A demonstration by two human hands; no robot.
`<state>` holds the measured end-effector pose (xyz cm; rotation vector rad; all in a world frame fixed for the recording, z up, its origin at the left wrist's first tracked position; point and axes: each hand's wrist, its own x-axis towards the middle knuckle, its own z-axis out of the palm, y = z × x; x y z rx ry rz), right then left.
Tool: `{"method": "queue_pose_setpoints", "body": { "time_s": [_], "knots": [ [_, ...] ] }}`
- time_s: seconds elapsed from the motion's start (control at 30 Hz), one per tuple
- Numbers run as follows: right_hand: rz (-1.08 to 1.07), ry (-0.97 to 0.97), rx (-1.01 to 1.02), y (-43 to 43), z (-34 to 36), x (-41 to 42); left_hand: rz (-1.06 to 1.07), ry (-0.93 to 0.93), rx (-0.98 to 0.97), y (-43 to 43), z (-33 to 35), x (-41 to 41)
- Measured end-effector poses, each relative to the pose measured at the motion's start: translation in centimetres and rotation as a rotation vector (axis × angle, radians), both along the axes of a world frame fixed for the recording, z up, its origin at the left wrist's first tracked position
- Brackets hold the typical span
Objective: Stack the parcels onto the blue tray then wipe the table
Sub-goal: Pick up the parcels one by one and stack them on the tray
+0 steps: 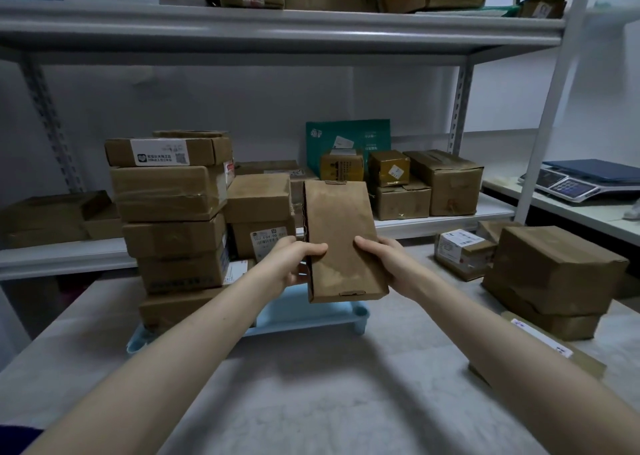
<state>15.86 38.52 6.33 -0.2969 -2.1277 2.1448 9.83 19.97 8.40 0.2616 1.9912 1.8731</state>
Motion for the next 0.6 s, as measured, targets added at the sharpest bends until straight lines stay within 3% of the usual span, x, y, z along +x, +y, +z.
{"method": "queue_pose_setpoints", "body": {
  "time_s": [0.47,0.53,0.6],
  "knots": [
    [-0.017,-0.01,-0.041,-1.1,-1.3,0.5,0.033,0.006,0.049,0.1,-0.4,0.1],
    [-0.06,0.028,0.068,-1.6,-1.5,0.3,0.042,0.015,0.053,-0.1,-0.6,0.0],
    [-0.171,0.077,0.304,-2.1,-1.8,0.0,0.059,0.032,0.043,-0.2,-0.6,0.0]
  ]
}}
